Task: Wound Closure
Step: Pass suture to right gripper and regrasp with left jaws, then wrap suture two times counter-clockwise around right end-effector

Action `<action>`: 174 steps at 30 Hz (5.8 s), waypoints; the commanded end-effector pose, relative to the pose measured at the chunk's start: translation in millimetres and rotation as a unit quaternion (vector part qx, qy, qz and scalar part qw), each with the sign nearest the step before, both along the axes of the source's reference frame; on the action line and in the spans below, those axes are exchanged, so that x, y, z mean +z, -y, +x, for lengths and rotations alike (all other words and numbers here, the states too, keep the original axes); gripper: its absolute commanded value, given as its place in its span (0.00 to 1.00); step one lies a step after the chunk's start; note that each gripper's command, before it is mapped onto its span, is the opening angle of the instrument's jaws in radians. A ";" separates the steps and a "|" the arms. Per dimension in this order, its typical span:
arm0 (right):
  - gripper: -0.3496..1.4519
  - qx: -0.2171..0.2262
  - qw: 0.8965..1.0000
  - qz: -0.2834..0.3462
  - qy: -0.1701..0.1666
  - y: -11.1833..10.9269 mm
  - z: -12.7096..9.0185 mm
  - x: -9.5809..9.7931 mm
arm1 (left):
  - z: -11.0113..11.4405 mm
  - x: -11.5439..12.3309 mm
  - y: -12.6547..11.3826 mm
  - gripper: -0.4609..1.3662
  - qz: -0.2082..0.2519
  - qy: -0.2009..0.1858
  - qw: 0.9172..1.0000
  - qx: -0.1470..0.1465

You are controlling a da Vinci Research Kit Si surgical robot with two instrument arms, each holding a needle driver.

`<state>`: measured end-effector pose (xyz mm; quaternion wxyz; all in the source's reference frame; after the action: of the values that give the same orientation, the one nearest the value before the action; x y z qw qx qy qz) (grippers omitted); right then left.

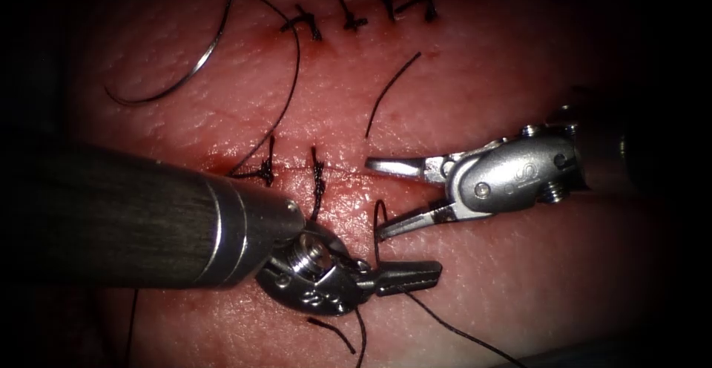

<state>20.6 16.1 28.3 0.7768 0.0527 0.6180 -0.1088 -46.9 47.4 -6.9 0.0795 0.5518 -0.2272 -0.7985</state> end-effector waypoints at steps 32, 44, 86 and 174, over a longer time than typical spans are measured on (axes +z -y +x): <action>0.00 -0.053 0.996 -0.068 -0.010 0.3 0.2 0.0 | -1.1 0.1 -0.5 0.75 0.017 -0.001 1.000 -0.007; 0.00 -0.005 0.999 -0.046 0.026 -2.6 0.2 1.4 | -3.0 -0.4 1.9 0.92 0.003 -0.004 0.999 -0.034; 0.00 0.050 0.986 0.093 0.127 -4.4 0.2 5.7 | -11.7 -1.5 5.3 0.75 -0.121 0.026 0.985 -0.122; 0.00 0.097 0.973 0.166 0.127 0.1 -1.6 -1.0 | 17.9 -3.5 5.2 0.06 -0.075 -0.133 0.973 -0.172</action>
<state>19.0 16.0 27.2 0.8357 0.1342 0.5266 0.0788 -28.9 42.2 -10.4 0.0096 0.3856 -0.3704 -0.8450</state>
